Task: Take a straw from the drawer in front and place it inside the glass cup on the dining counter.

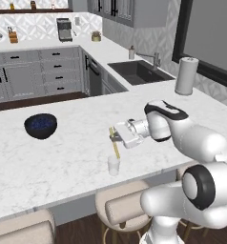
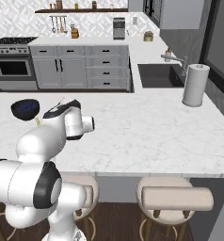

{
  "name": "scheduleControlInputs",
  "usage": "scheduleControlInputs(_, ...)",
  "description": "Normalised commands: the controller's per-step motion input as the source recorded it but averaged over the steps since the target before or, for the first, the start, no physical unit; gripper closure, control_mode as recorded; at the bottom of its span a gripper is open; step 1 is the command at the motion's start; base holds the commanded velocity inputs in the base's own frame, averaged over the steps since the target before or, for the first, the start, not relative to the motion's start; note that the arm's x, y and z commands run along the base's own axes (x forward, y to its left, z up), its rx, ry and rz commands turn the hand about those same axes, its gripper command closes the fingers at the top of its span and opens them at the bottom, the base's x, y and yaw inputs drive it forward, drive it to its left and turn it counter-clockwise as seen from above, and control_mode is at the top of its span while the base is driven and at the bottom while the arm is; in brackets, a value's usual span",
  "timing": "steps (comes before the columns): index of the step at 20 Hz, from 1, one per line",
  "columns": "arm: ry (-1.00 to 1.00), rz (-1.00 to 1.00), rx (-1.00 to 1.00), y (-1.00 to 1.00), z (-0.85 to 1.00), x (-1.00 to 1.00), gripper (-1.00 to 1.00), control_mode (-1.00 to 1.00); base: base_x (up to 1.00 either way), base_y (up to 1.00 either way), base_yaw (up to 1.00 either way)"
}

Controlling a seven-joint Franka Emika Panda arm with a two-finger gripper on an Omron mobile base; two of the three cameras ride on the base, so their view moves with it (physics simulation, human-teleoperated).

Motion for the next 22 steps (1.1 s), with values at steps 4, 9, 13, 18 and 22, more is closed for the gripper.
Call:
scheduleControlInputs(4, 0.0, 0.0, 0.01, 0.01, -0.37, 0.18, 1.0, -1.0, 0.0, 0.0, 0.0)
scheduleControlInputs(9, -0.02, 0.02, 0.0, 0.0, -0.25, 0.27, 1.0, -1.0, 0.0, 0.0, 0.0)
scheduleControlInputs(13, -0.02, 0.04, 0.0, 0.03, -0.18, 0.31, 1.0, -1.0, 0.0, 0.0, 0.0)
scheduleControlInputs(18, -0.07, 0.04, 0.0, 0.01, -0.13, 0.16, 1.0, -1.0, 0.0, 0.0, 0.0)
scheduleControlInputs(22, -0.12, 0.02, 0.0, 0.01, 0.0, -0.12, 1.0, -1.0, 0.0, 0.0, 0.0)
